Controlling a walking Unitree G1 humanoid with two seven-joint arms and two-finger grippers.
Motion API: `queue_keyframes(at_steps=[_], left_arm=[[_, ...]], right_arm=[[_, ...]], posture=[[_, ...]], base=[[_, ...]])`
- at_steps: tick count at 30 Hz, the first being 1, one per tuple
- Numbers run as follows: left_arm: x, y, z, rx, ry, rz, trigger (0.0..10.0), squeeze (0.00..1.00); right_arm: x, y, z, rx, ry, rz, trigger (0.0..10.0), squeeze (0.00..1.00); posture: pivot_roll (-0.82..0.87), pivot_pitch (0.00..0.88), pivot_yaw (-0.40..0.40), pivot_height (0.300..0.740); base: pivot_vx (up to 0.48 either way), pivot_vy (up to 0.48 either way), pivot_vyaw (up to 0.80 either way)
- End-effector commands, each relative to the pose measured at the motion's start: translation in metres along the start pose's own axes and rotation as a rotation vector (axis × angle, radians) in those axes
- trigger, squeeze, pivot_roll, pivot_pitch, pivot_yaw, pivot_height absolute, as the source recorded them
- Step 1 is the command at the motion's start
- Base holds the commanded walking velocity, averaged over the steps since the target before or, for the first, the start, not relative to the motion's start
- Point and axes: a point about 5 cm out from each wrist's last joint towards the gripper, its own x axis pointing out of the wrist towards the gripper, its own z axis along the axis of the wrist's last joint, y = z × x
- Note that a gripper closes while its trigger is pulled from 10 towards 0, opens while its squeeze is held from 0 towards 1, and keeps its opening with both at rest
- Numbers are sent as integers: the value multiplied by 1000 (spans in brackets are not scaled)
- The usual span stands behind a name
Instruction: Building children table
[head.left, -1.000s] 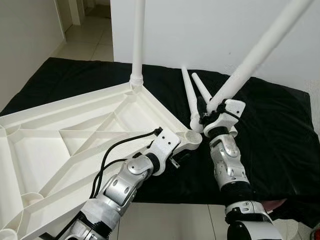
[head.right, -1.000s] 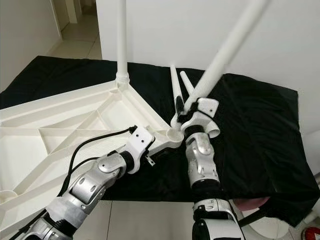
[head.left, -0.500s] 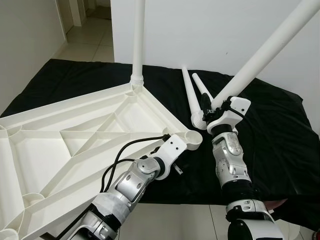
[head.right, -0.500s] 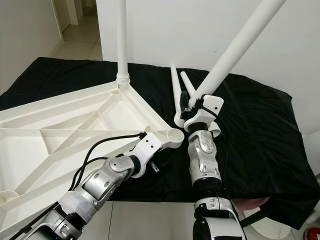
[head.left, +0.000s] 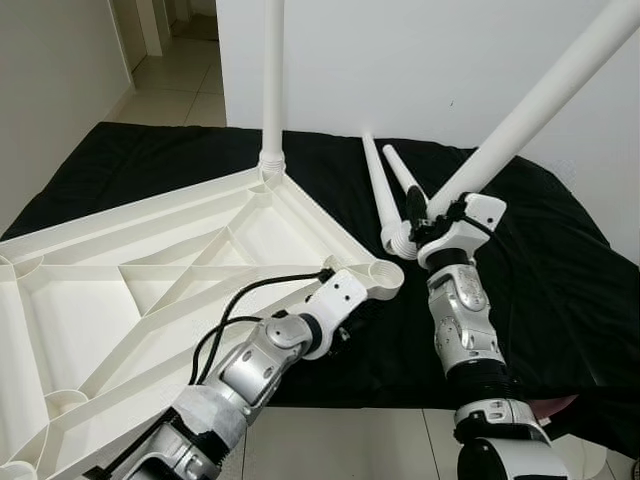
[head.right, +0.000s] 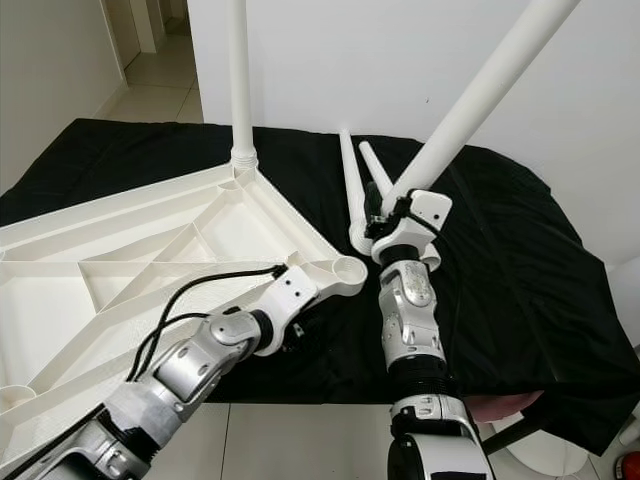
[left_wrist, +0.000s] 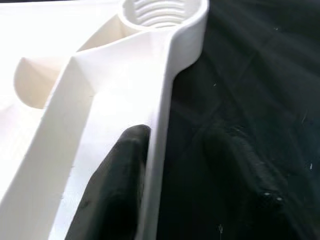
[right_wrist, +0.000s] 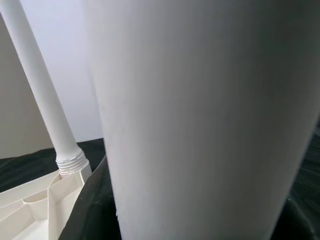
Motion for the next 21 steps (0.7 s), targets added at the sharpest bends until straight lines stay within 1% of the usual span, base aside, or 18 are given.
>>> queue_keyframes(at_steps=[1, 2, 3, 4, 5, 6, 9, 10, 15, 19, 20, 21], left_arm=[[-4, -15, -5, 40, 19, -249, 10000, 0], [-4, -15, -5, 40, 19, -249, 10000, 0], [-10, -16, -10, 61, 28, -290, 10000, 0], [-13, -17, -11, 68, 29, -304, 9529, 0], [-13, -17, -11, 68, 29, -304, 9529, 0], [-15, -17, -13, 70, 30, -316, 5882, 0], [-16, -17, -14, 72, 30, -321, 5882, 0], [-17, -17, -16, 84, 41, -325, 10000, 0], [-18, -17, -18, 96, 57, -322, 10000, 0], [-18, -17, -15, 92, 54, -304, 10000, 0], [-18, -18, -12, 73, 42, -310, 10000, 1000], [-19, -19, -9, 70, 31, -319, 10000, 1000]], right_arm=[[1, -2, 4, -15, -20, 0, 10000, 0], [1, -2, 4, -15, -20, 0, 10000, 0], [1, -1, 2, -19, -14, 5, 10000, 0], [1, -1, 2, -19, -11, 7, 10000, 0], [1, -1, 2, -19, -11, 7, 10000, 0], [1, 0, 2, -20, -9, 9, 10000, 0], [1, 0, 1, -21, -8, 10, 10000, 0], [1, 0, 1, -21, -7, 13, 10000, 0], [2, 1, 1, -23, -2, 21, 10000, 0], [2, 1, 0, -26, 5, 26, 10000, 0], [2, 2, -1, -29, 10, 29, 10000, 0], [2, 2, -2, -32, 17, 32, 10000, 0]], posture=[[16, 0, -41, 740], [16, 0, -41, 740], [19, 0, -45, 740], [20, 0, -49, 740], [20, 0, -49, 740], [20, 0, -50, 740], [20, 0, -50, 740], [21, 0, -53, 740], [23, 0, -60, 740], [23, 0, -65, 740], [23, 0, -68, 740], [24, 0, -70, 740]], base=[[0, 0, 0], [0, 0, 0], [0, 0, 0], [0, 0, 0], [0, 0, 0], [0, 0, 0], [0, 0, 0], [0, 0, 0], [0, 0, 0], [0, 0, 0], [0, 0, 0], [0, 0, 0]])
